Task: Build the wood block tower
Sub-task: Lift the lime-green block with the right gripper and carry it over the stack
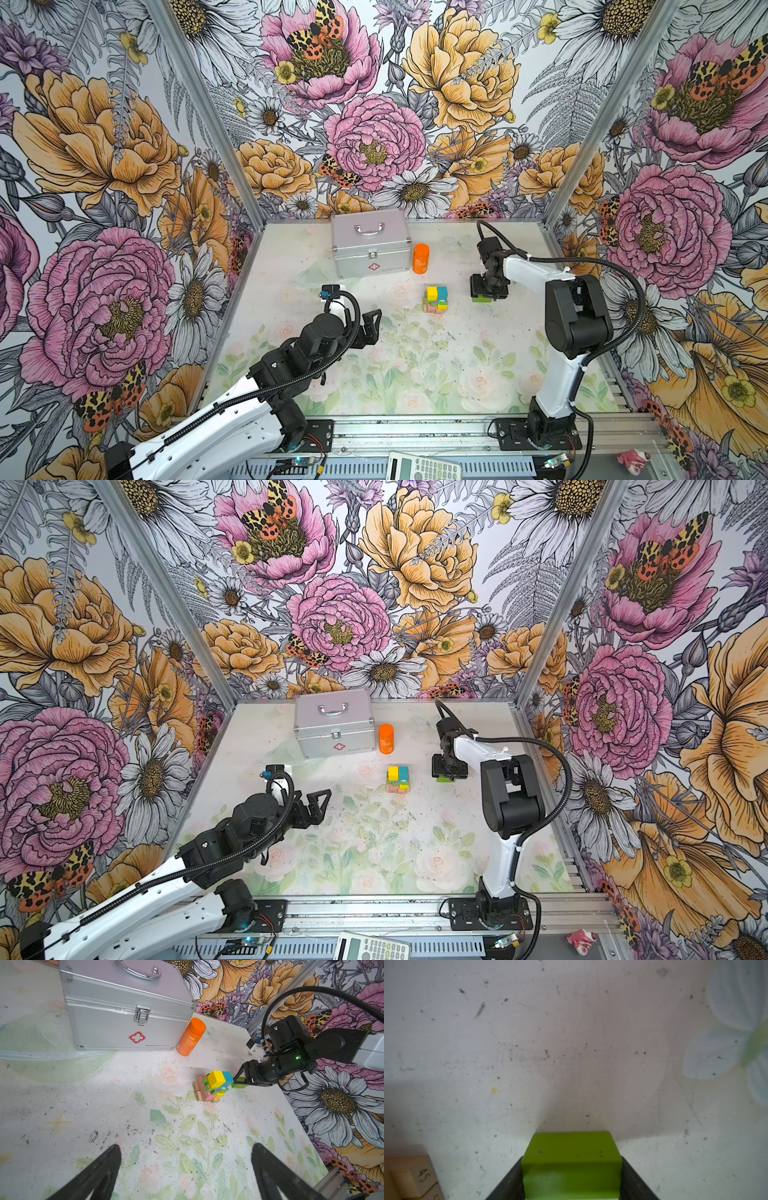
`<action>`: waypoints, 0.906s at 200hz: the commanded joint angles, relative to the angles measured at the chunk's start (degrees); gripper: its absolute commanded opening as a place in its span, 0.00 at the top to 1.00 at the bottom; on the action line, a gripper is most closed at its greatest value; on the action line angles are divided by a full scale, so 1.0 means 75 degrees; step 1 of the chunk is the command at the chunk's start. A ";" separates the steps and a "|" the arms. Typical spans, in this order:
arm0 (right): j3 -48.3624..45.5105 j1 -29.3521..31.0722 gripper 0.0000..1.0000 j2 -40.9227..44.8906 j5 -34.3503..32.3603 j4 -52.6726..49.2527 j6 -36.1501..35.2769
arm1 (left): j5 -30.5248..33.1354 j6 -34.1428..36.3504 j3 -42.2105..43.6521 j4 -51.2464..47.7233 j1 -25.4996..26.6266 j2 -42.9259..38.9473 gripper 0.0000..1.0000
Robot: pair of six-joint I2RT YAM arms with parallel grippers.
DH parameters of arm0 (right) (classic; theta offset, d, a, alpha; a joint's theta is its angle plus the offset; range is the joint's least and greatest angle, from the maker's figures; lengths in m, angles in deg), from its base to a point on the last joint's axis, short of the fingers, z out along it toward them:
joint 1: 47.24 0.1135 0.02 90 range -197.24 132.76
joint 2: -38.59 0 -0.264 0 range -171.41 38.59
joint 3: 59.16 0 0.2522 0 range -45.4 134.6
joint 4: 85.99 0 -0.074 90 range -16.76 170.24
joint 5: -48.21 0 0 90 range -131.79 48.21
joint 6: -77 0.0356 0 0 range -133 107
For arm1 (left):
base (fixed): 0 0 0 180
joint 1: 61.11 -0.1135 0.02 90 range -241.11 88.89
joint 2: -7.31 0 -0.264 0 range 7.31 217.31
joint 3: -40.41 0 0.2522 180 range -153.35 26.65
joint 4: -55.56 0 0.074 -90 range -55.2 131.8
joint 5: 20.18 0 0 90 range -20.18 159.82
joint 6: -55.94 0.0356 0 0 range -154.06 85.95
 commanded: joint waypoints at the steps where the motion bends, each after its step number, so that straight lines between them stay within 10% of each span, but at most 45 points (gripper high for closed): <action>1: 0.0034 -0.0036 0.43 0.0129 0.0079 -0.0027 0.0214 | 0.0010 0.0085 -0.0083 -0.0048 -0.0083 -0.0032 0.01; 181: 0.0792 0.1028 0.47 0.1941 0.0299 -0.1119 0.1041 | 0.0286 0.0009 0.0133 -0.0400 -0.0235 -0.0595 0.01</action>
